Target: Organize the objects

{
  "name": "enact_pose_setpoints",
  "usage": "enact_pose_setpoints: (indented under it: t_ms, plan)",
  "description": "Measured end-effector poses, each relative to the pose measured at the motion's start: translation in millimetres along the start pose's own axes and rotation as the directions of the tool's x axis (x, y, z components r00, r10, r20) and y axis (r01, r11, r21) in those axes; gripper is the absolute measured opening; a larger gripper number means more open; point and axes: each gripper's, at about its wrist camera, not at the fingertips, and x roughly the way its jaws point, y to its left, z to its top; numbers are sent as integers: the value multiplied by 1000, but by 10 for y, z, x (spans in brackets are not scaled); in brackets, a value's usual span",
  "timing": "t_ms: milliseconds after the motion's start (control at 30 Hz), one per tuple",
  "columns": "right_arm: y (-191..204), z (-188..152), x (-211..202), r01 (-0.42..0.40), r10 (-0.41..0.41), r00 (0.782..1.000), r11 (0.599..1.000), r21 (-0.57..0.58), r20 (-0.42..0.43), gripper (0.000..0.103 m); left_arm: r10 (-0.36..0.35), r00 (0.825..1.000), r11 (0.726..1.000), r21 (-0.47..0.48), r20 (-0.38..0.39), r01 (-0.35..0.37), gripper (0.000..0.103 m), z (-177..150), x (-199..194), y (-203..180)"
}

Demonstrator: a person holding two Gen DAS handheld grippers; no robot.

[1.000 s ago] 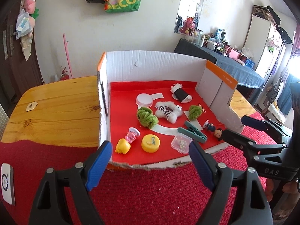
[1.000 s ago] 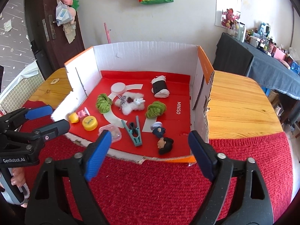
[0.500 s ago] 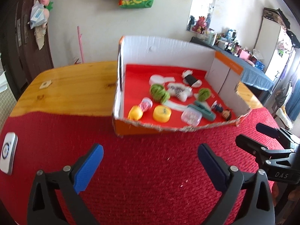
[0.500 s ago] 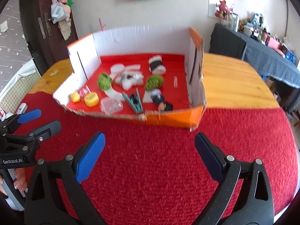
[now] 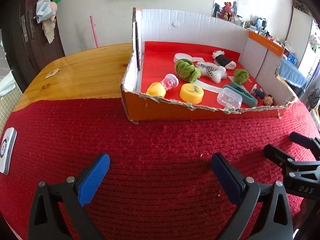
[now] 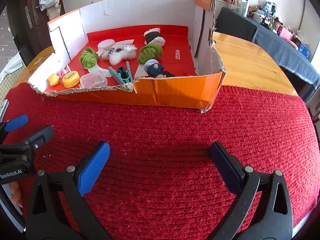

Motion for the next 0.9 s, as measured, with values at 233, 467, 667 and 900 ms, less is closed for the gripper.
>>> enact_pose_setpoints:
  t_ms: [233, 467, 667, 900]
  plan:
    - [9, -1, 8, 8, -8, 1000, 1000, 3, 2, 103, 11, 1000, 1000, 4, 3, -11, 103, -1, 7, 3]
    - [14, 1, 7, 9, -9, 1000, 1000, 4, 3, 103, 15, 1000, 1000, 7, 2, -15, 103, 6, 15, -1]
    - [13, 1, 5, 11, -11, 1000, 1000, 3, 3, 103, 15, 1000, 1000, 7, 2, -15, 103, 6, 14, -1]
    - [13, 2, 6, 10, -10, 1000, 1000, 3, 3, 103, 16, 1000, 1000, 6, 3, -16, 103, 3, 8, 3]
